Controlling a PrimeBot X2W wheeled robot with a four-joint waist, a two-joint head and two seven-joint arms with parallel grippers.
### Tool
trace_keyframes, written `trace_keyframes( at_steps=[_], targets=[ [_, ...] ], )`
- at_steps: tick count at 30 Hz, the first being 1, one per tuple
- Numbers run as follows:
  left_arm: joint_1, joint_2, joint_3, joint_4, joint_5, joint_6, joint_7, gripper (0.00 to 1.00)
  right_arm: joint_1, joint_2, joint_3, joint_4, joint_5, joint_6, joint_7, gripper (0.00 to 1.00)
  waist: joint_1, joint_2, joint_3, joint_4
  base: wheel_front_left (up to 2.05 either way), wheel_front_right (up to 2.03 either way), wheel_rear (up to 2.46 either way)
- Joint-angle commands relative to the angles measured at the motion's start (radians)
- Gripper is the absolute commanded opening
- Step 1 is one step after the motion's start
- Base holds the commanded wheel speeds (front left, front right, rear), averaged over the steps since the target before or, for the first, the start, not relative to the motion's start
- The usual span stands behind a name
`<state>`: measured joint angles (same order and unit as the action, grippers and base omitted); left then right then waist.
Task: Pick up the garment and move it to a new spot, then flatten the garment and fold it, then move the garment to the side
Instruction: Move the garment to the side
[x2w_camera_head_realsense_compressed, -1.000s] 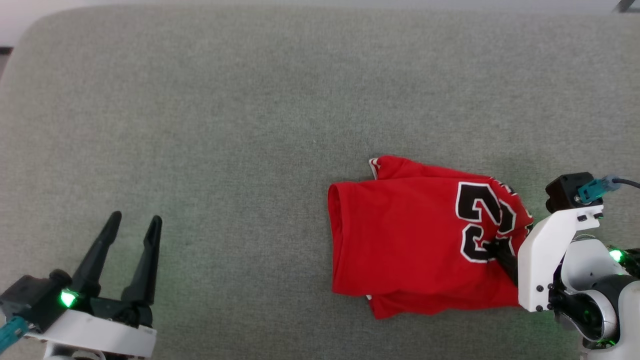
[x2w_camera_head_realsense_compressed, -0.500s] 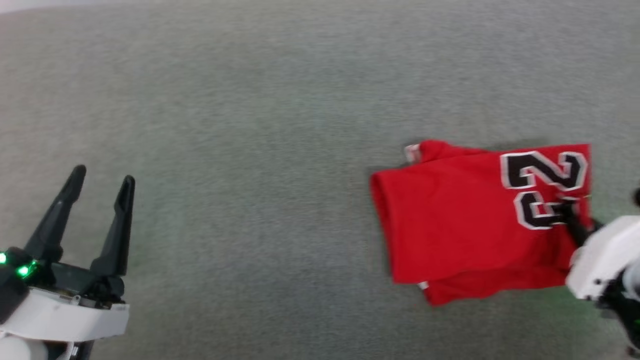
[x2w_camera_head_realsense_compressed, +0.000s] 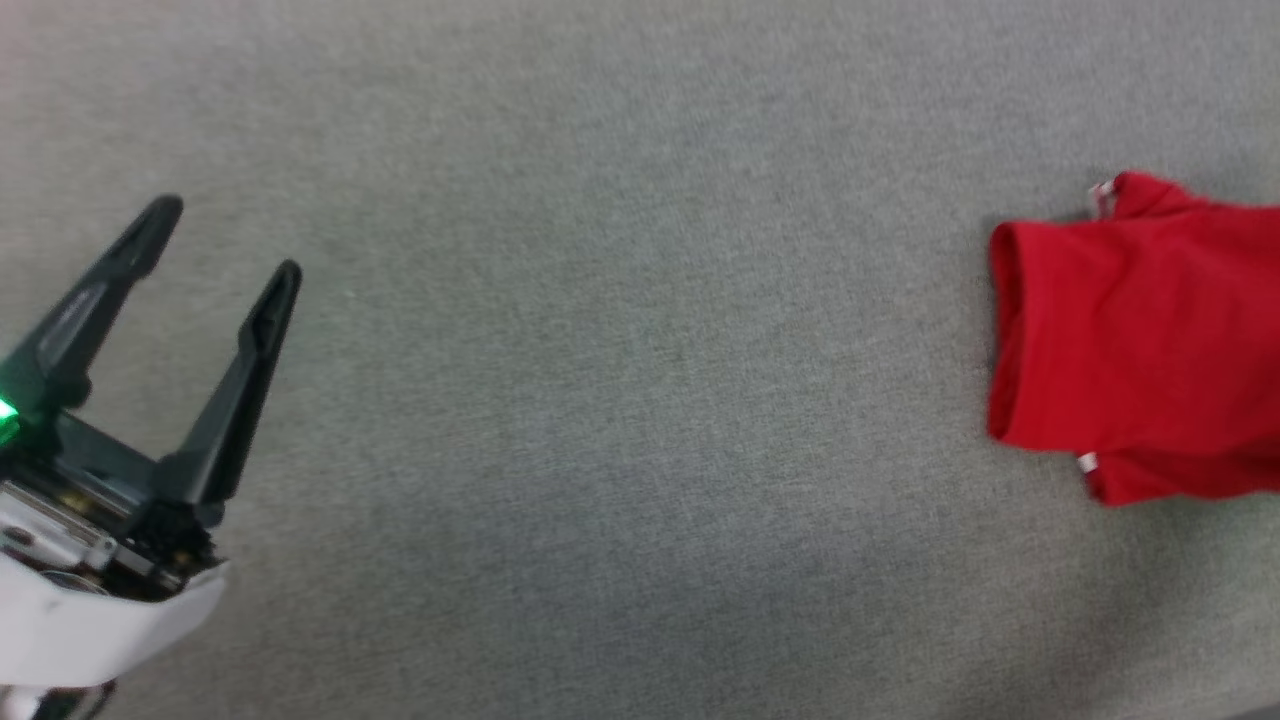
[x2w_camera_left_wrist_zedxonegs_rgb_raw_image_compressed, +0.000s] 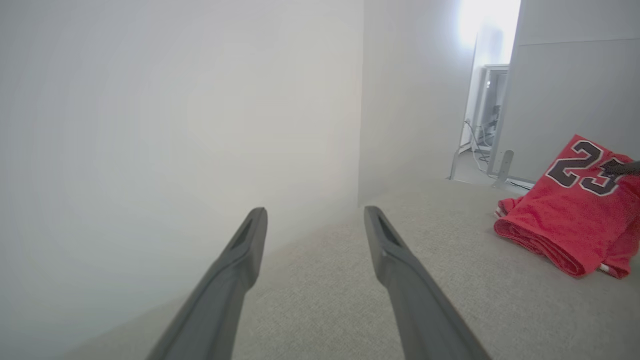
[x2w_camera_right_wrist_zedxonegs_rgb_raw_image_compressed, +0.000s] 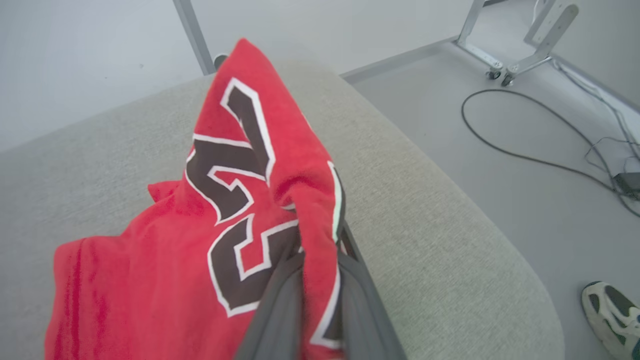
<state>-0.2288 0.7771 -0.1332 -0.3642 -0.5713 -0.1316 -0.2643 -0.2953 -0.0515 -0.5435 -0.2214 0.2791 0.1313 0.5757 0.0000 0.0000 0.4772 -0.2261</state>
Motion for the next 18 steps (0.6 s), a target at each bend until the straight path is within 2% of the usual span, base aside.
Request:
trace_keyframes(
  at_steps=[1,5,15,18],
  targets=[
    [-0.031,0.029,-0.007,-0.014,-0.006,0.002,0.001,1.0,-0.042,0.0,-0.013,0.001,-0.03,-0.001,-0.031,0.0,0.0,0.0,0.084,-0.055,0.0,0.0,0.0],
    [-0.072,0.092,-0.005,-0.039,-0.018,0.002,0.001,1.0,-0.12,-0.018,-0.046,0.023,-0.087,-0.001,-0.098,0.0,0.0,0.0,0.136,-0.068,0.0,0.0,0.0],
    [-0.089,0.169,0.036,-0.071,-0.045,0.002,0.001,1.0,-0.262,-0.072,-0.064,0.093,-0.185,-0.001,-0.23,0.0,0.0,0.0,0.202,-0.078,0.0,0.0,0.0],
    [-0.075,0.183,0.049,-0.073,-0.049,0.002,0.001,1.0,-0.286,-0.062,-0.052,0.104,-0.22,-0.001,-0.266,0.0,0.0,0.0,0.217,-0.081,0.0,0.0,0.0]
  ],
)
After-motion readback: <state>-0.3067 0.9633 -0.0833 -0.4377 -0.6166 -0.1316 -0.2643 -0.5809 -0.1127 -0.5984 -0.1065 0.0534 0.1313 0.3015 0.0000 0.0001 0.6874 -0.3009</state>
